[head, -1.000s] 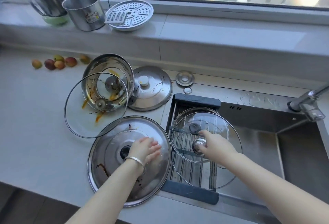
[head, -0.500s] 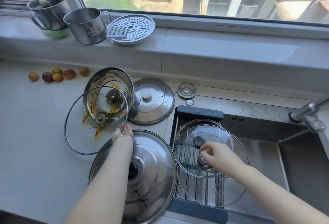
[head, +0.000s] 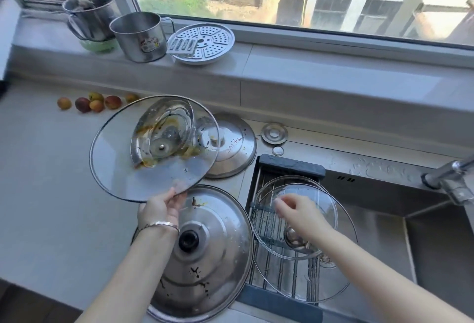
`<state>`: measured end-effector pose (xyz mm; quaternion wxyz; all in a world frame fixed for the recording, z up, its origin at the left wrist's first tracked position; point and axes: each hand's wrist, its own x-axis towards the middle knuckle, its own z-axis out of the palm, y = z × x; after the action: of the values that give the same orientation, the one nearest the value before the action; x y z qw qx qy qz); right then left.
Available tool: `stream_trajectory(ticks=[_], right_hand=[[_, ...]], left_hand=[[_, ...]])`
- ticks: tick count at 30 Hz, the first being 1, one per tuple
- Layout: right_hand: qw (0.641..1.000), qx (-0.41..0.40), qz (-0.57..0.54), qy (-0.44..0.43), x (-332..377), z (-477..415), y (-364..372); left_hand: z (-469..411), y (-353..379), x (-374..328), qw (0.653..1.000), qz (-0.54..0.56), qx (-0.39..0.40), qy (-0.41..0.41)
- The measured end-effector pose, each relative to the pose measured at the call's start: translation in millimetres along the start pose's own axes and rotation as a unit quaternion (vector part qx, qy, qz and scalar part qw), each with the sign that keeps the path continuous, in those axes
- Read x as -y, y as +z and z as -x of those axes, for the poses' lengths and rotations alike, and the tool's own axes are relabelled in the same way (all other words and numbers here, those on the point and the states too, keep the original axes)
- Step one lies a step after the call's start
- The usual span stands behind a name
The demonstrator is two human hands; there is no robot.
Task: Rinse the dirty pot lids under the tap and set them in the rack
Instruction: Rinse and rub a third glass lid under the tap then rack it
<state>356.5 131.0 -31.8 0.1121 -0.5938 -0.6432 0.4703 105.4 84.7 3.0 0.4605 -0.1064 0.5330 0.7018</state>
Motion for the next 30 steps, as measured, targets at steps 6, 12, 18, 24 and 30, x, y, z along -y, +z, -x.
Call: stream_trajectory(ticks=[6,12,18,24,30], right_hand=[[0.889,-0.035,-0.443,0.11,12.7,3.7,-44.0],[0.793,-0.055,-0.59,0.138,-49.3,35.7,-107.1],[0.79,-0.172,-0.554,0.197,-135.4,88.3,-127.8],[0.78,-0.221,-0.555,0.187,-186.5,119.3,-153.1],[0.806,-0.24,-0.51,0.18,-216.4,136.8,-179.0]], left_hand=[[62.5,10.4,20.9,0.973,-0.186,0.139,-0.016],[108.2,19.3,69.0,0.904,-0.335,0.252,-0.085],[133.9,44.2,135.8,0.855,-0.411,0.277,-0.153],[154.7,70.1,199.7,0.893,-0.289,0.216,-0.268],[170.8,84.5,248.8,0.909,-0.297,0.205,-0.208]])
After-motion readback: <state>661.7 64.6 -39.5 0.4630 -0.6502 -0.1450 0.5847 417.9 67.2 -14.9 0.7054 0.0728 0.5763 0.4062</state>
